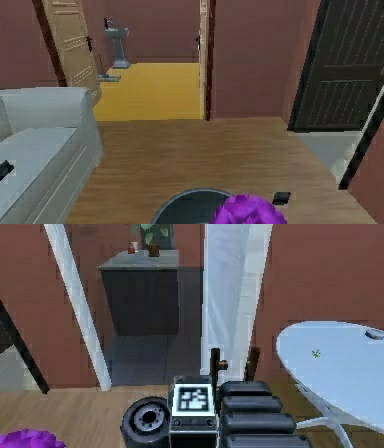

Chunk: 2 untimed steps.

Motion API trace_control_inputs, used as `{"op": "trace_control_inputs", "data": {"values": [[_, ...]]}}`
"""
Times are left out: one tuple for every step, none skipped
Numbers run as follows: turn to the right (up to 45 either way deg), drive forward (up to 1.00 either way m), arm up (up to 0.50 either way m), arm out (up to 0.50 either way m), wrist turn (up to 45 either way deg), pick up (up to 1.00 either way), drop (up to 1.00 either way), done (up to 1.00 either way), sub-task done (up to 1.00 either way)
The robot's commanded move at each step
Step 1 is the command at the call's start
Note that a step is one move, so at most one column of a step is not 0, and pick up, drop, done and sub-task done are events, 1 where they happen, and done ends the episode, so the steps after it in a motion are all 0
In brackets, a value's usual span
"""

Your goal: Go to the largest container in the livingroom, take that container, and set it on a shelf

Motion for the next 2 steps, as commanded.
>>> {"op": "trace_control_inputs", "data": {"values": [[45.0,0.00,0.00,0.00,0.0,0.00,0.00,0.00,0.00],[15.0,0.00,0.00,0.00,0.0,0.00,0.00,0.00,0.00]]}}
